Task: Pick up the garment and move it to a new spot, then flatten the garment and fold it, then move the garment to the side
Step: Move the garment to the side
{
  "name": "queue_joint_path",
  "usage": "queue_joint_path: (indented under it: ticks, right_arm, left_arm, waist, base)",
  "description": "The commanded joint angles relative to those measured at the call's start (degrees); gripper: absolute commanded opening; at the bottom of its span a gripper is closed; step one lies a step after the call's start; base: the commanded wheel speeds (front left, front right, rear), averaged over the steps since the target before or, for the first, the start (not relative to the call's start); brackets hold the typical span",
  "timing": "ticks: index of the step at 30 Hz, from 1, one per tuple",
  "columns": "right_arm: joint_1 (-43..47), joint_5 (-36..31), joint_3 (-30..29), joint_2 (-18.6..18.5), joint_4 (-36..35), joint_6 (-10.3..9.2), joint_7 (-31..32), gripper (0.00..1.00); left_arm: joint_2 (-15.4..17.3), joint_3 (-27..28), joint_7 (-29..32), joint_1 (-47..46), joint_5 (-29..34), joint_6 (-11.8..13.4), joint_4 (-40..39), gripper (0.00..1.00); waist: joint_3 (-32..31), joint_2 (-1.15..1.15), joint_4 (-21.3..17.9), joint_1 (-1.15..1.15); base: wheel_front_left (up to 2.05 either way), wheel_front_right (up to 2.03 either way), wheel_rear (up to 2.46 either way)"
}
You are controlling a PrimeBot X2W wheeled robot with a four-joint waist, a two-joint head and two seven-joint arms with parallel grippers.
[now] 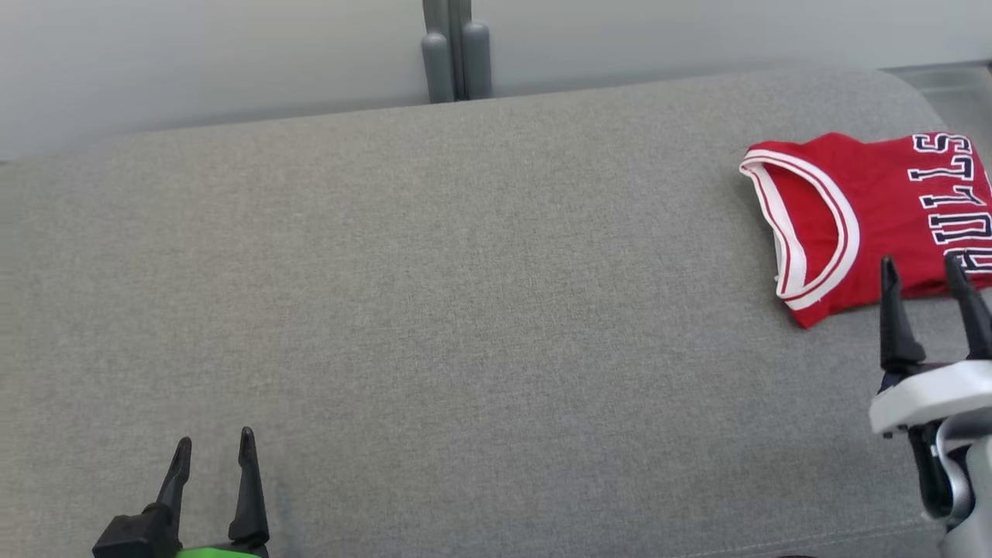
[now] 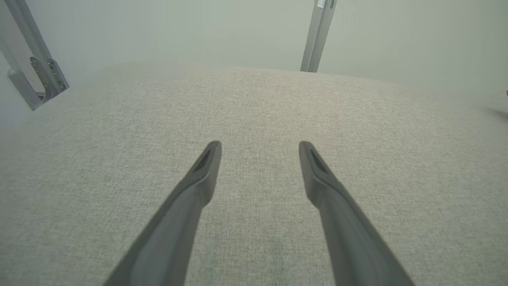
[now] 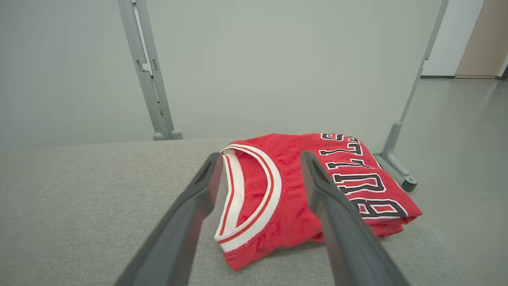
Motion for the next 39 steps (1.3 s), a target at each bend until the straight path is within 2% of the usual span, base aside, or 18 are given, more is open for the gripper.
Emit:
queue_joint_path:
  ticks: [1, 7, 13, 28, 39]
  right_arm:
    - [2.9, -0.7, -1.1, 1.7, -1.4, -0.11, -0.1, 1.00]
    - [11.3, -7.9, -5.2, 9.0, -4.0, -0.09, -0.1, 1.00]
    - [15.0, -14.3, -6.0, 12.8, -4.2, -0.10, -0.1, 1.00]
    - [17.7, -21.2, -6.5, 15.3, -7.1, -0.11, -0.1, 1.00]
    - [17.7, -21.0, -4.4, 15.4, -8.3, -0.11, -0.1, 1.00]
  left_arm:
    - [0.1, 0.5, 0.0, 0.6, -0.5, 0.3, 0.5, 1.00]
    - [0.0, 1.4, 0.0, -0.2, -0.4, -0.2, 2.7, 1.00]
    - [-0.1, 2.5, 0.0, -0.6, 0.0, -0.5, 4.3, 1.00]
    - [-0.2, 1.8, 0.0, -1.2, 0.0, -1.4, 5.4, 1.00]
    - [2.1, -3.1, 0.0, -1.2, -2.8, -1.5, 5.2, 1.00]
  waist:
    - [-4.8, 0.00, 3.3, 0.00]
    - [-6.3, 0.00, 4.3, 0.00]
    - [-6.9, 0.00, 4.3, 0.00]
    - [-7.4, 0.00, 4.5, 0.00]
    - [-7.4, 0.00, 4.8, 0.00]
  base:
    - [0.00, 0.00, 0.00]
    - [0.00, 0.00, 0.00]
    - [0.00, 0.00, 0.00]
    - [0.00, 0.00, 0.00]
    - [0.00, 0.00, 0.00]
